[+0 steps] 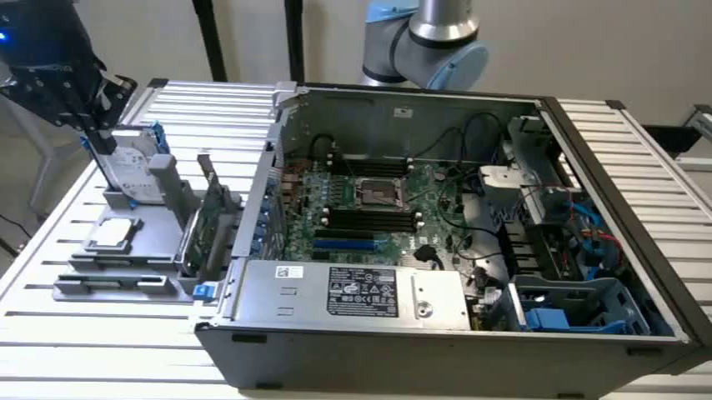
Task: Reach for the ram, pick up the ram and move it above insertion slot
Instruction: 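Reach for the ram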
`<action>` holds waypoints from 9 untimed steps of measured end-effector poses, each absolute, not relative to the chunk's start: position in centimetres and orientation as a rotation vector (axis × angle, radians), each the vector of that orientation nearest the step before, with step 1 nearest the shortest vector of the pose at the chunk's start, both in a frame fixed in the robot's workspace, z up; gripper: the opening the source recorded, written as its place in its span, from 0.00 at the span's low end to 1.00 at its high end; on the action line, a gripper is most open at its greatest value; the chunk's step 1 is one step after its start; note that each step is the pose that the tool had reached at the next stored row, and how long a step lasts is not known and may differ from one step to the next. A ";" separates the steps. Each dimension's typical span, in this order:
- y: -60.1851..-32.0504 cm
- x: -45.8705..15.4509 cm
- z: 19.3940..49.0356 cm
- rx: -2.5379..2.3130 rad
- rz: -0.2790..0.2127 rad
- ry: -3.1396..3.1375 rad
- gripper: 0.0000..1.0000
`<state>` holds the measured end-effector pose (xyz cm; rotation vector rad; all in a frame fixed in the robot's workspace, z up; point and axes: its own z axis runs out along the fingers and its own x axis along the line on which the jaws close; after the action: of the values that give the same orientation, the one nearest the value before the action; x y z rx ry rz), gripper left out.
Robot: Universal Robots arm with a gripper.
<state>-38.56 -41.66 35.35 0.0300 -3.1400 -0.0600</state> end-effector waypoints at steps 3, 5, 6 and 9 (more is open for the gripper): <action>-41.7 -38.6 35.3 0.030 -0.060 -3.140 0.11; -41.7 -38.6 35.3 0.030 -0.060 -3.140 0.11; -41.7 -38.6 35.3 0.030 -0.060 -3.140 0.11; -41.7 -38.6 35.3 0.030 -0.060 -3.140 0.11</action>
<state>-38.56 -41.66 35.35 0.0300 -3.1400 -0.0600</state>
